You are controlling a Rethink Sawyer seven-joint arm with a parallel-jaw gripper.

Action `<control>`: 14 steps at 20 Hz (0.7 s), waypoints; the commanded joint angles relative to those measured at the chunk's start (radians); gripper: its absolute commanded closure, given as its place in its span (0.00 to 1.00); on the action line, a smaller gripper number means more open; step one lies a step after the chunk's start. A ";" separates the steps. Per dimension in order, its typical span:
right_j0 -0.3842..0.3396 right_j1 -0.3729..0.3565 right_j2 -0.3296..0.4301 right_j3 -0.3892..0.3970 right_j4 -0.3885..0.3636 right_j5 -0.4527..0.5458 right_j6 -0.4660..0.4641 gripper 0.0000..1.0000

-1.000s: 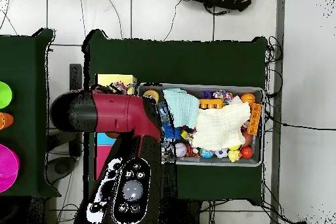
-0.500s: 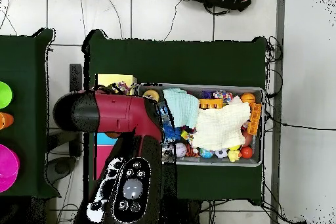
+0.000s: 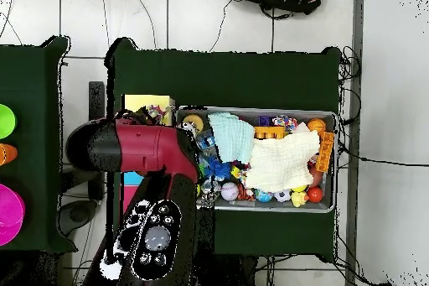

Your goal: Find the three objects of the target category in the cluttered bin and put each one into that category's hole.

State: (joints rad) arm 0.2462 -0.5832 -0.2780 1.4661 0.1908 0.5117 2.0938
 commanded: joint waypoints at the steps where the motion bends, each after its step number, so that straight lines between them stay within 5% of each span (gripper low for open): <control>1: 0.022 0.066 -0.006 0.053 0.056 -0.065 0.294 1.00; 14: 0.043 0.082 -0.029 0.063 0.111 -0.096 0.265 1.00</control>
State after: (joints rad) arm 0.3000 -0.5404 -0.3268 1.4659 0.2594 0.4688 2.0938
